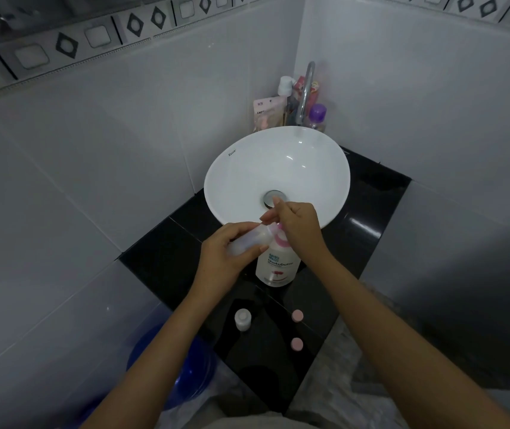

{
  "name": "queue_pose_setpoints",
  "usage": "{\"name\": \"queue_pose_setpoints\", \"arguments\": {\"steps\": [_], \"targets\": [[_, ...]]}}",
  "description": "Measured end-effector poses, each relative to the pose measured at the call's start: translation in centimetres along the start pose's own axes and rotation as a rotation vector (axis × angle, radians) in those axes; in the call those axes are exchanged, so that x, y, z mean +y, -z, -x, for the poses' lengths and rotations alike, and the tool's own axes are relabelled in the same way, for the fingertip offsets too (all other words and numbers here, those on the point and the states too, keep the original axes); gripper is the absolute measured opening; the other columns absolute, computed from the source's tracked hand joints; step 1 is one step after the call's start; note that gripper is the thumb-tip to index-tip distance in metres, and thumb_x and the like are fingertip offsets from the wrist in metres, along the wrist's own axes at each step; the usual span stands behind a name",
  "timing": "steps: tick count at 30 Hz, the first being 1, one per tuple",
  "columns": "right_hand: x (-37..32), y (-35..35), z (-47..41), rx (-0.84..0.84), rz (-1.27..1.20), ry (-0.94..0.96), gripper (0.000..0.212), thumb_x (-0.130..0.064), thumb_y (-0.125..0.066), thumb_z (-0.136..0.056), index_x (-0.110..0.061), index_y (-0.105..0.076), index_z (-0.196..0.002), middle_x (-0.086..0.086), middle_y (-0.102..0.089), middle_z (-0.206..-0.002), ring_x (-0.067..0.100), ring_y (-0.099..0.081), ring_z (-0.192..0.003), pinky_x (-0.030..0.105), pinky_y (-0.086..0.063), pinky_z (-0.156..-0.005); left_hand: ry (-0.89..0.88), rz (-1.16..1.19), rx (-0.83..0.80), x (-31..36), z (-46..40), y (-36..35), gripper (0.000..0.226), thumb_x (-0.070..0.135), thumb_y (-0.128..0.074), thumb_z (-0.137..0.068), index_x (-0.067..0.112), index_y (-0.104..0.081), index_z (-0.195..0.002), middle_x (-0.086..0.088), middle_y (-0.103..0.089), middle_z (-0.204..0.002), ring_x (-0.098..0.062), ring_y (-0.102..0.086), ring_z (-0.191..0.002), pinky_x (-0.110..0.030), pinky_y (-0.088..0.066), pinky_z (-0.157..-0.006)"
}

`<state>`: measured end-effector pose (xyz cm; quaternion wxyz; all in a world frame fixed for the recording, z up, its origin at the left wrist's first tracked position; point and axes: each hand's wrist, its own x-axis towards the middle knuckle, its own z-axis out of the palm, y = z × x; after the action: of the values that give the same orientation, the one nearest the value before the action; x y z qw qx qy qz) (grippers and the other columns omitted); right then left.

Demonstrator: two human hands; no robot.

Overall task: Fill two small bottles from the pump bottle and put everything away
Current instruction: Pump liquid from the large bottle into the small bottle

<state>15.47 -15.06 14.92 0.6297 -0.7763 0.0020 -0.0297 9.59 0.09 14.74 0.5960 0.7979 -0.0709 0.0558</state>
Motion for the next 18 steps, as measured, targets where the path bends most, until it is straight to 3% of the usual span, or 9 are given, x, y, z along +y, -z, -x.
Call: {"name": "queue_pose_setpoints", "arguments": {"steps": [6, 11, 14, 18], "targets": [[1.2, -0.1, 0.0, -0.015, 0.037, 0.017, 0.044, -0.023, -0.045, -0.098, -0.003, -0.076, -0.074, -0.017, -0.061, -0.045, -0.005, -0.054, -0.049, 0.007, -0.041, -0.054, 0.068, 0.043, -0.043, -0.6, -0.2, 0.0, 0.037, 0.020, -0.075, -0.077, 0.014, -0.068, -0.112, 0.000, -0.071, -0.109, -0.006, -0.064, -0.103, -0.019, -0.052, -0.088], [2.2, -0.5, 0.2, -0.011, 0.043, -0.007, 0.043, -0.025, -0.046, -0.098, -0.006, -0.076, -0.075, 0.000, -0.071, -0.062, 0.005, -0.057, -0.055, 0.021, -0.045, -0.061, 0.126, 0.076, -0.074, -0.9, 0.0, -0.1, 0.035, 0.018, -0.074, -0.078, 0.015, -0.068, -0.112, 0.001, -0.070, -0.110, -0.003, -0.063, -0.102, -0.013, -0.050, -0.086], [1.6, -0.2, 0.1, -0.034, 0.058, -0.014, 0.042, -0.025, -0.047, -0.097, -0.006, -0.075, -0.072, -0.013, -0.065, -0.051, -0.002, -0.058, -0.052, 0.011, -0.043, -0.055, 0.133, 0.107, -0.074, -0.7, -0.1, -0.1, 0.034, 0.014, -0.074, -0.078, 0.013, -0.069, -0.112, -0.002, -0.071, -0.111, -0.009, -0.065, -0.104, -0.019, -0.051, -0.089], [0.0, 0.3, -0.4, -0.063, 0.013, -0.013, 0.040, -0.027, -0.051, -0.095, -0.003, -0.075, -0.075, 0.007, -0.073, -0.069, 0.005, -0.067, -0.063, 0.007, -0.045, -0.057, 0.112, 0.144, -0.063, -0.1, -0.3, 0.3, 0.034, 0.013, -0.075, -0.077, 0.015, -0.069, -0.111, -0.001, -0.071, -0.109, -0.006, -0.065, -0.101, -0.015, -0.051, -0.084]]}}
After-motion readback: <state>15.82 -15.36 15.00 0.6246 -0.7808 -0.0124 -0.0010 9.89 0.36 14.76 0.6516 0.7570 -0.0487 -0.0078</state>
